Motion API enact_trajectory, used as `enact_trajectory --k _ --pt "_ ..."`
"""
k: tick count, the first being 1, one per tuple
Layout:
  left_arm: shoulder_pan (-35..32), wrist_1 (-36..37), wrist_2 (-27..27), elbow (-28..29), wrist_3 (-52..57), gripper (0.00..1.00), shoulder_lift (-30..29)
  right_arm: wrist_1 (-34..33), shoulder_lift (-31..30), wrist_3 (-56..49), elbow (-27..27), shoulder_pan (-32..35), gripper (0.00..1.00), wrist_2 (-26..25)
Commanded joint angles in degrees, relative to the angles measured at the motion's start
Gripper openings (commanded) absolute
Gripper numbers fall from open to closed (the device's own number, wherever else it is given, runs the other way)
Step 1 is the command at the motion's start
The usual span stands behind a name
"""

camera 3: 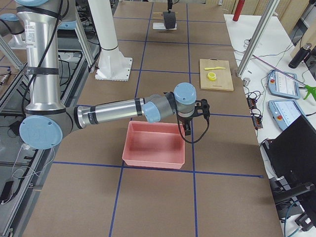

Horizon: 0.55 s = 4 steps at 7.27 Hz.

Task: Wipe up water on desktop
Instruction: 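Grasp the grey towel from the white tray with the left gripper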

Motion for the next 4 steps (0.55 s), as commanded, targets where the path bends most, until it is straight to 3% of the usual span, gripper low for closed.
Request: enact_trajectory --k 1,4 --pt "0.03 -0.01 0.00 -0.03 0.08 0.03 0.02 -0.03 -0.07 0.46 -0.06 -0.07 1.00 0.16" --pt "-0.05 -0.01 -0.53 -0.73 0.00 0.00 -0.07 -0.12 0.10 0.55 -0.06 -0.16 1.00 0.08"
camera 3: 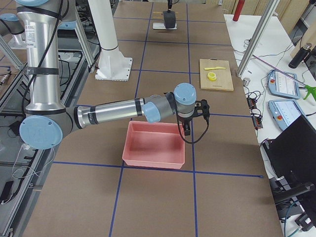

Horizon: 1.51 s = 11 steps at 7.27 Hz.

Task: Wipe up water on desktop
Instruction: 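Grasp the grey towel from the white tray with the left gripper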

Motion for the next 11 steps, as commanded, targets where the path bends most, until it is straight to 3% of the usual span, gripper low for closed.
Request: enact_trajectory --k 1,4,6,7,9,11 --pt "-0.17 0.07 -0.29 -0.67 0.06 0.00 -0.17 0.02 0.09 0.32 0.00 -0.06 1.00 0.04" --pt "-0.87 0.51 -2.03 -3.92 -0.12 0.00 0.09 0.02 0.53 1.55 0.09 -0.23 1.00 0.13" --pt "-2.01 0.51 -10.97 -5.68 -0.99 0.00 -0.61 0.28 3.67 10.64 0.88 -4.08 1.00 -0.75" --pt "-2.02 0.43 -11.18 -7.34 -8.30 0.00 -2.88 0.28 5.00 13.92 2.27 -6.80 1.00 -1.71" --pt "-0.88 0.34 -11.27 -7.97 -24.46 0.00 -14.09 0.28 9.56 28.26 8.40 -17.48 1.00 -10.54" --pt "6.20 0.34 -10.67 -7.10 -41.95 0.00 -26.04 0.20 15.19 44.03 14.73 -31.72 1.00 -23.71"
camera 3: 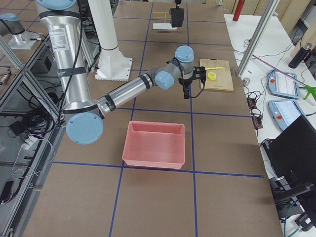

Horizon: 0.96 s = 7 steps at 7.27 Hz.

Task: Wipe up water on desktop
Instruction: 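Carry the grey towel to table center with left gripper while right gripper approaches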

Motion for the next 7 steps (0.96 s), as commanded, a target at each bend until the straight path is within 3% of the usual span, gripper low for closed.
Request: enact_trajectory --k 1,3,6,7 --pt "7.87 -0.02 2.87 0.91 -18.99 0.00 -13.09 -0.24 5.10 12.09 6.59 -15.69 1.00 -14.69" --pt "21.03 0.07 15.93 2.58 -33.69 0.00 -23.21 -0.24 12.90 14.49 6.35 -27.57 1.00 -25.34" --pt "25.83 -0.28 19.86 3.82 -38.92 0.00 -27.29 -0.33 18.39 13.62 6.09 -43.32 0.93 -45.45" --pt "27.06 -0.28 19.95 3.73 -40.24 0.00 -27.73 -0.24 18.31 13.35 6.17 -43.97 0.94 -47.87"
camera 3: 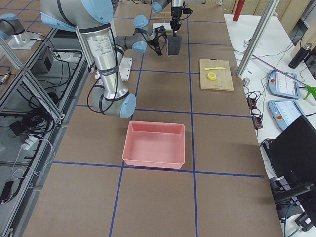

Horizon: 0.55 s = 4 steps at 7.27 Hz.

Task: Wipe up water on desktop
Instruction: 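Carry the grey towel to table center with left gripper while right gripper approaches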

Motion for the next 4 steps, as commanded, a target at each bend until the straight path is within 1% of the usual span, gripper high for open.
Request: enact_trajectory --k 1,2,4 --pt "1.95 -0.14 0.44 -0.16 -2.59 0.00 -1.17 2.55 0.54 -1.98 0.00 -2.69 0.95 -7.24" --pt "3.35 -0.14 2.44 -0.60 -3.29 0.00 -1.17 4.32 0.45 -2.26 -0.26 -3.21 0.95 -10.57" --pt "4.68 -1.80 3.69 -1.13 -6.71 0.00 -1.70 4.42 0.19 -4.53 -0.61 -4.35 0.94 -12.79"
